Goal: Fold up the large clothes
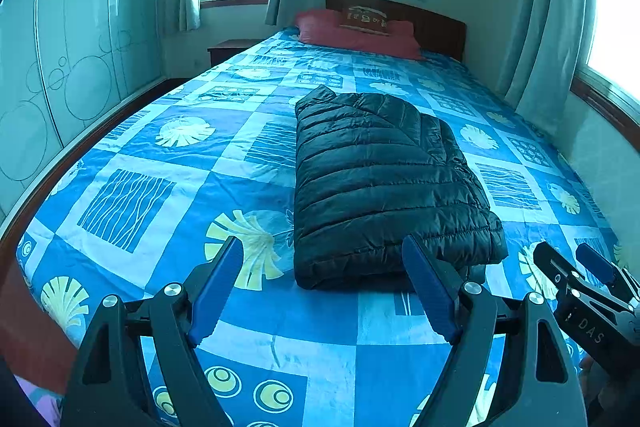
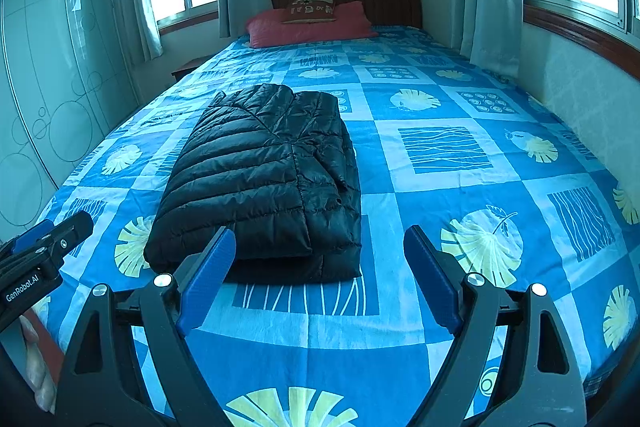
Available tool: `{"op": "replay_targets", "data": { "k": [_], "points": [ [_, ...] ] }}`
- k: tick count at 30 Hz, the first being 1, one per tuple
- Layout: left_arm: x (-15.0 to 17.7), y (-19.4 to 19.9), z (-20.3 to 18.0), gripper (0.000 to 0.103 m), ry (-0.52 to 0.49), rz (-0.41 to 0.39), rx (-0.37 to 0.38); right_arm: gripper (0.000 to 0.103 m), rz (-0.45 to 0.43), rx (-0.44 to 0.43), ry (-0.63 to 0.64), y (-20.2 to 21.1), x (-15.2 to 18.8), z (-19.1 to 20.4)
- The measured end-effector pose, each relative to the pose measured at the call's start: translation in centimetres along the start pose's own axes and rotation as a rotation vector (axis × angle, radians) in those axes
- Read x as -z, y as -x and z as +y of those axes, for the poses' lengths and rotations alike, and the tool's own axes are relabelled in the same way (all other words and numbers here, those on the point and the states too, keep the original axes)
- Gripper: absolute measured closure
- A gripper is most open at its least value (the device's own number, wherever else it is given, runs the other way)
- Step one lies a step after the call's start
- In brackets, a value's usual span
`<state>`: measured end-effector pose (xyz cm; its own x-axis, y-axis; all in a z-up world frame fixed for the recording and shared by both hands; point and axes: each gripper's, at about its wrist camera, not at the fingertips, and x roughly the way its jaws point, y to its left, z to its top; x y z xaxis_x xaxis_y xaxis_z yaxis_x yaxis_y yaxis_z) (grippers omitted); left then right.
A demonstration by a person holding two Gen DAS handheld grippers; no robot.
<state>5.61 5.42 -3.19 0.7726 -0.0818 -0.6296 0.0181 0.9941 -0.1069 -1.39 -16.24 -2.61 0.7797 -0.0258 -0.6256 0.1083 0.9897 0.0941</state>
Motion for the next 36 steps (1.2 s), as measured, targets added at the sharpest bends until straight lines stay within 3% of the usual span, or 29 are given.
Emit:
{"op": "replay_targets", "data": {
  "k": [28, 29, 34, 36],
  "points": [
    [-0.9, 0.2, -1.0, 0.022, -0.08, -0.046, 0.028, 0.017, 0.006, 0.0, 0.0, -0.4, 0.3, -0.1],
    [-0.9, 0.2, -1.0, 0.016, -0.084, -0.049, 0.027, 0.017, 0.007, 0.0, 0.0, -0.5, 0.4, -0.1],
    [-0.9, 0.1, -1.5, 0.015, -0.112, -0.061, 0.004, 0.017, 0.015, -0.002, -0.002, -0.9, 0.7, -0.3],
    [-0.6, 0.0, -1.4, 0.014, -0.097, -0.06, -0.041, 0.017, 0.018, -0.002, -0.001, -1.1, 0.7, -0.4]
  ]
}}
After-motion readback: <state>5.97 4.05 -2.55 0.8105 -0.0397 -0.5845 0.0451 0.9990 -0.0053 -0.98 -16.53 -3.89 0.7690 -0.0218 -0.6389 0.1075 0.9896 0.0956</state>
